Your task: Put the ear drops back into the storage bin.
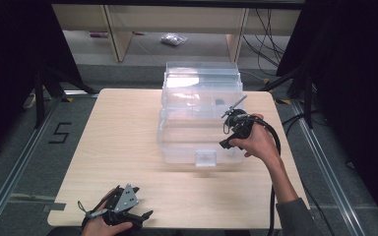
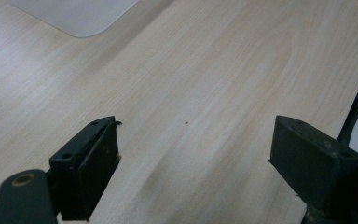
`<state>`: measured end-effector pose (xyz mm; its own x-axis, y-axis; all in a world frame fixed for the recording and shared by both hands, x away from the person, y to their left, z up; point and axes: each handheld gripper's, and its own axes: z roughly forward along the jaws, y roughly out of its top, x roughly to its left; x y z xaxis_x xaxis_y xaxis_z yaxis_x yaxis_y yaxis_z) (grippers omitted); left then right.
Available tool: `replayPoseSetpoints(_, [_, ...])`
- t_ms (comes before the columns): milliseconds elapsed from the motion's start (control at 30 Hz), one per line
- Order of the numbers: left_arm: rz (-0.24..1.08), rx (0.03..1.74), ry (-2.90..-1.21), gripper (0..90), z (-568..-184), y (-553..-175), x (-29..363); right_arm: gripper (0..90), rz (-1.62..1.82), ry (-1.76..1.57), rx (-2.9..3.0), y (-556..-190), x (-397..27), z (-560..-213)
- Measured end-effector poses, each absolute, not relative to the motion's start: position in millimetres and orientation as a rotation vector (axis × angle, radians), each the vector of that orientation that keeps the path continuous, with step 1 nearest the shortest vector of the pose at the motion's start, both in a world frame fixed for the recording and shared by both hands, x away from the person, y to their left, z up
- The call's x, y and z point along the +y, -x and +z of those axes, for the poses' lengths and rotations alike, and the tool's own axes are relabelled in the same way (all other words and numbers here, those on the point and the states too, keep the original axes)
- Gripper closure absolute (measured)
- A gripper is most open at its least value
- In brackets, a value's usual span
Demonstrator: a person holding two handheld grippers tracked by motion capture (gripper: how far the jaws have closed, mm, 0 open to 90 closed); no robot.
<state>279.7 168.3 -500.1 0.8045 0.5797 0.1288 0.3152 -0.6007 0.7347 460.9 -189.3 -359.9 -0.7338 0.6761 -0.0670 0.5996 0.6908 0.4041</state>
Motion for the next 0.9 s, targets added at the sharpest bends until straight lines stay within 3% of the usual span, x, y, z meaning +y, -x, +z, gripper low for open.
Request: replayPoseSetpoints(900, [0.465,0.658,-2.252,15.0,-500,-280,168,25.2,0.788,-0.911,2.606,-397,-203,-358])
